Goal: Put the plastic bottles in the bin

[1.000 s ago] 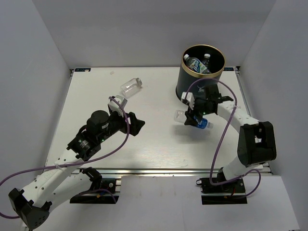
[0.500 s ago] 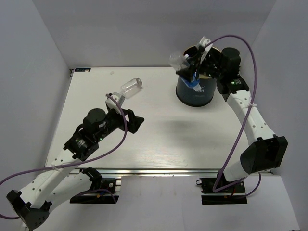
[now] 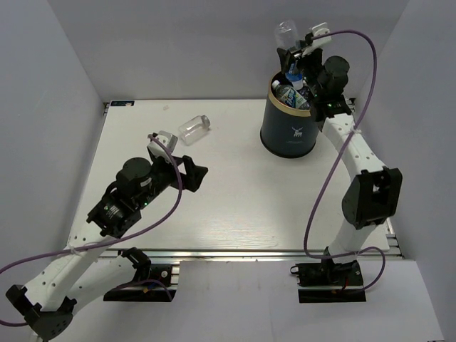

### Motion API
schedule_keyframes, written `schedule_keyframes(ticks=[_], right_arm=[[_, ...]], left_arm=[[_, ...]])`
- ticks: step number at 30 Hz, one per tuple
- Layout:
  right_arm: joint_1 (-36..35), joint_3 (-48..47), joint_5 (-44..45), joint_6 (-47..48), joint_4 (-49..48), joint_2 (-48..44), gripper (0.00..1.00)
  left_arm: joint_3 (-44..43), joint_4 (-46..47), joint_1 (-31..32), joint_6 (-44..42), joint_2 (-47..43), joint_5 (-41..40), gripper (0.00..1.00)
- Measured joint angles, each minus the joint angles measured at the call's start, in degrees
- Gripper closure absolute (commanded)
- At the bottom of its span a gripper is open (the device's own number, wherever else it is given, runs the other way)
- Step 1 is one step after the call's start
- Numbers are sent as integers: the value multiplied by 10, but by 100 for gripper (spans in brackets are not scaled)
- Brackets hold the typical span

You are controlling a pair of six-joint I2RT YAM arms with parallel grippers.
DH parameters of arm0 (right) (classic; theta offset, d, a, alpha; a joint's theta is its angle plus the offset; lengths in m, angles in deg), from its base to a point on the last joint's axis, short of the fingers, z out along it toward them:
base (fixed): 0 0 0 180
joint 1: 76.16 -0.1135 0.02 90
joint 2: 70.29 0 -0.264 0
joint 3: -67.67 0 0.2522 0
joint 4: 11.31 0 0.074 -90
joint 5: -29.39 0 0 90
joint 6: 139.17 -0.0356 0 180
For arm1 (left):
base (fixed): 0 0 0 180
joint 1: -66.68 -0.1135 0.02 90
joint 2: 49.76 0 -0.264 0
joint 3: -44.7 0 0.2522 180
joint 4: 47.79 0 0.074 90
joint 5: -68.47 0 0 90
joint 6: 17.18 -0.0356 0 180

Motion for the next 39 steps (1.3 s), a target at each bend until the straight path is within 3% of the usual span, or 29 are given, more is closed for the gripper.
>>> schedule_keyframes(ticks=[3,6,7,11,20,25,30,32,39], right_arm=[[2,-11,84,34,32,30,77],[7,-9,144,52,74,38,15],[9,-7,158,52,86,38,10],[16,-2,196,64,117,37,10],[18,16,225,13,194,-35,10],[18,48,190,-77,239,-145,10],[13,229,111,-184,246,-346,10],[7,294,78,-217,259,-414,10],[-7,325,16,-235,351,-475,10]], left_arm=[[-12,-1,0,0,11,-15,0],[-16,-3,0,0,29,-34,0],[-17,-3,0,-1,38,-40,0],[-32,-6,0,-9,95,-74,0],[-171,-35,-11,-61,338,-119,0],[-297,-68,-47,-85,483,-120,0],[-396,-91,-87,-102,628,-124,0],[-473,-115,-101,-121,705,-123,0],[-597,-136,-124,-195,848,-134,0]])
